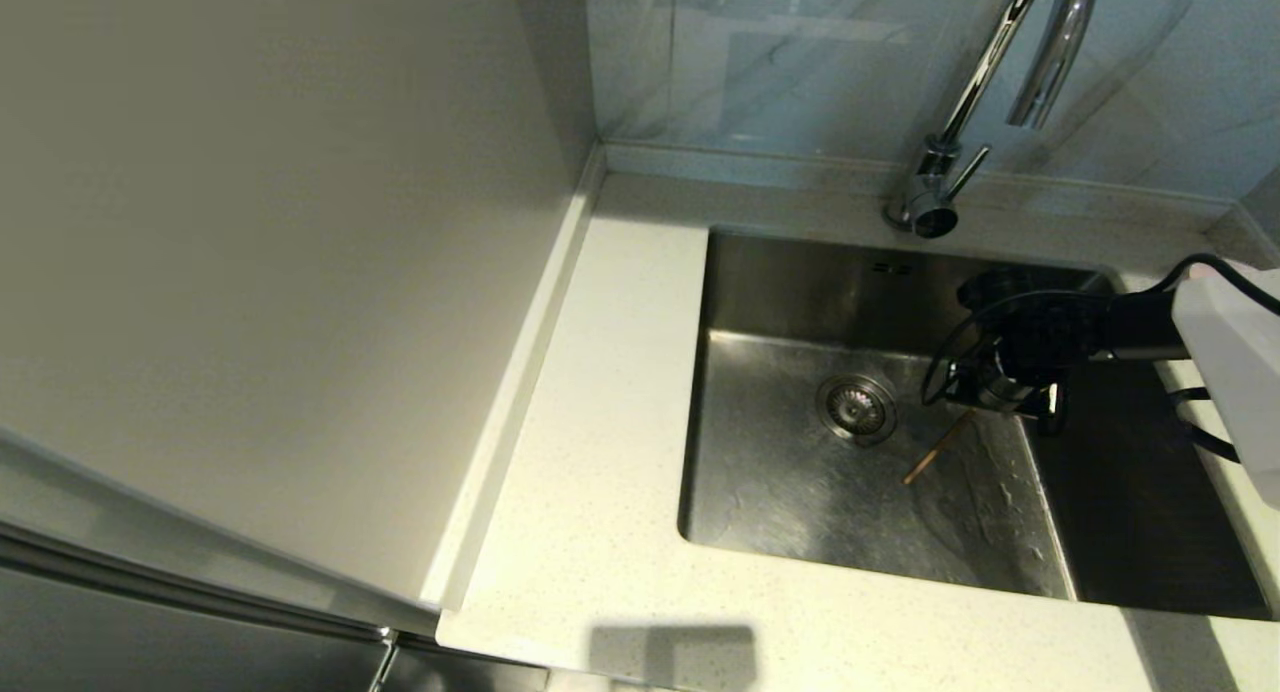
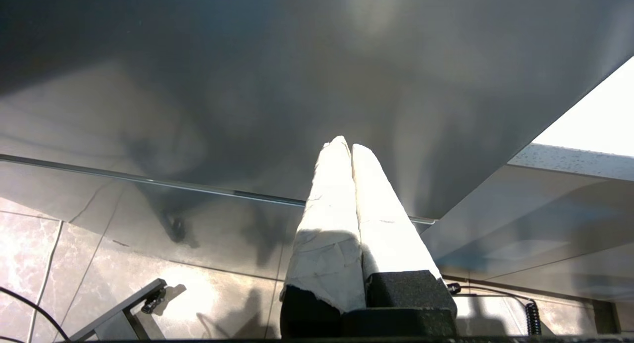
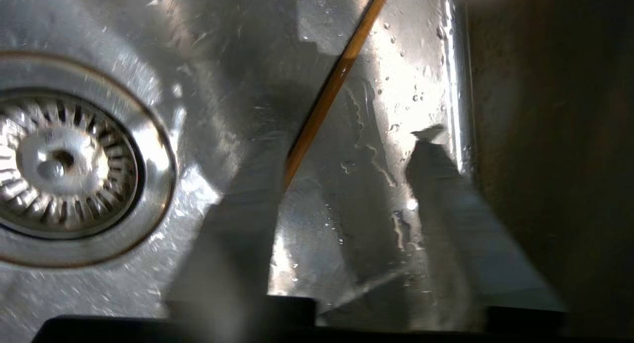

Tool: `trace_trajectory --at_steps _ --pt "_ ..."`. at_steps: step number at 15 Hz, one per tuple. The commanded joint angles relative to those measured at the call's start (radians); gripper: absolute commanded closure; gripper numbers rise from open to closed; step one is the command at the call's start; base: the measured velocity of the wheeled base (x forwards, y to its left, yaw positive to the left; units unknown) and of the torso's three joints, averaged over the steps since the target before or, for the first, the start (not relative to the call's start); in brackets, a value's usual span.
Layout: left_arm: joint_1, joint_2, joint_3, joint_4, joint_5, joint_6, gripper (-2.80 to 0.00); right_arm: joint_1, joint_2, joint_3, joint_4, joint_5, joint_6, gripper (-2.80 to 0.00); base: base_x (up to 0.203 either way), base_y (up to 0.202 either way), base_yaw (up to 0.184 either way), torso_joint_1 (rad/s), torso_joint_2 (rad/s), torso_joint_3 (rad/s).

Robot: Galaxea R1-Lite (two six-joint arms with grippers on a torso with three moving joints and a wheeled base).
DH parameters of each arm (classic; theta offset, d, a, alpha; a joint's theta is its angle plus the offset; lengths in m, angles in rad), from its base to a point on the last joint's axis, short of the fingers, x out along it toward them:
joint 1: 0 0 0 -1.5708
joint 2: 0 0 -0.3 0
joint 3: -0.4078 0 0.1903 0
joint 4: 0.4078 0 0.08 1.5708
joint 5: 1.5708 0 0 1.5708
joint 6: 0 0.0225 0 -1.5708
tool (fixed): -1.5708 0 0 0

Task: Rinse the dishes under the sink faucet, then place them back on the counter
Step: Place the chopsticks on the bowl

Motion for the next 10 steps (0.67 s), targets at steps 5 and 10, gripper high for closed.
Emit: trace_trajectory --at_steps 5,10 --pt "0.0 -0.003 0.0 -0.001 0.001 0.0 0.0 -0.002 -0.07 -0.021 0.136 0.042 0.227 -2.8 0.0 0.0 0.0 0.0 0.0 0.0" --pt "0.0 -0.003 0.0 -0.001 0.001 0.0 0.0 -0.002 -0.012 -0.123 0.268 0.092 0.387 -2.8 0.0 0.0 0.0 0.0 0.0 0.0"
